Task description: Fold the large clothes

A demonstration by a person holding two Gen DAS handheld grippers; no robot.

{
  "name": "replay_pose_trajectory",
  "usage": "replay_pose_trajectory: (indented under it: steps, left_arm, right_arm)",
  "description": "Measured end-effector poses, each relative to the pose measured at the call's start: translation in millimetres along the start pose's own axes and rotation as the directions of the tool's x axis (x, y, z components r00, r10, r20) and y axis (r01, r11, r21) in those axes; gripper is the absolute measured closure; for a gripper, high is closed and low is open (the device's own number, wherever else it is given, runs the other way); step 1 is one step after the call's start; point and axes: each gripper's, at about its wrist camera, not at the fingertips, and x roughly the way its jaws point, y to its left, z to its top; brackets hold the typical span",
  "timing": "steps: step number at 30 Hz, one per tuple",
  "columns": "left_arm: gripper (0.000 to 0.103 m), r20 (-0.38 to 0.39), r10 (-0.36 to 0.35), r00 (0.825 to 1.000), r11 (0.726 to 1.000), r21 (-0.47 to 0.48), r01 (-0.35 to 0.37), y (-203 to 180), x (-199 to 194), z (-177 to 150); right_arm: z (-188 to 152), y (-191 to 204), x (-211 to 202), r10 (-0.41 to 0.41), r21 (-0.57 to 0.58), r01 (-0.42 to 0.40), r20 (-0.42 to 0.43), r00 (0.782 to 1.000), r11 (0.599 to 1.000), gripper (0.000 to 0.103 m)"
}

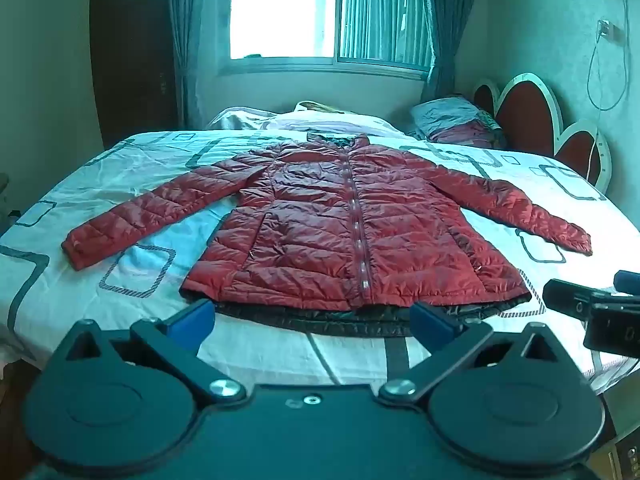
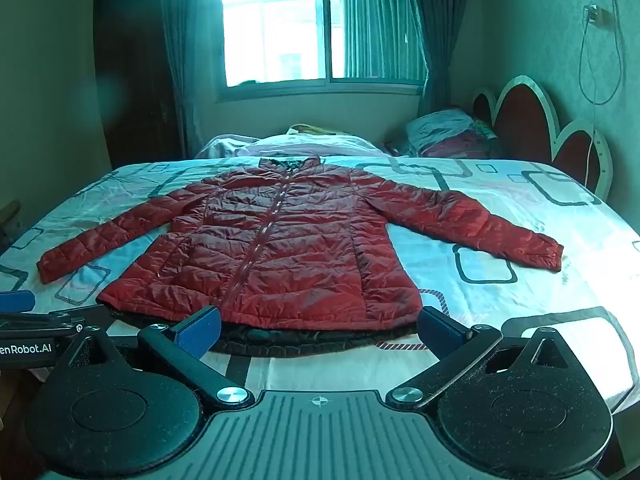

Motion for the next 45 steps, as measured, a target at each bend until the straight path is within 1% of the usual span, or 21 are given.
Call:
replay_pose_trajectory:
  steps: [3, 11, 16, 17, 45]
  left_arm:
    - [0.0, -0.011, -0.007, 1.0, 1.0, -0.012, 0.007, 1, 0, 0]
    - [0.0, -0.009, -0.007, 1.0, 1.0, -0.007, 0.007, 0, 1, 2]
    - [0.0, -0.011, -0.009, 1.0, 1.0, -0.002, 0.009, 0, 2, 3]
    - [0.0, -0.012, -0.01, 1.0, 1.0, -0.001, 0.01, -1, 6, 3]
    - [0.0, 0.001, -0.012, 1.0, 1.0, 0.01, 0.012, 3, -1, 6]
  right_arm:
    - [0, -1, 0, -0.002, -0.002, 0.002, 0.0, 1.0, 1.0, 0.0]
    - [1, -2, -1, -0.004, 0.004, 0.004, 0.002, 1.0, 1.0, 0.0]
    - [3, -2, 6, -0.005, 0.007, 0.005, 0.001, 1.0, 1.0, 0.0]
    - [1, -3, -1, -0.004, 0.007, 0.004, 0.003, 1.0, 1.0, 0.0]
    - [5, -1, -6, -0.01, 0.003, 0.01, 0.016, 1.0, 1.0, 0.0]
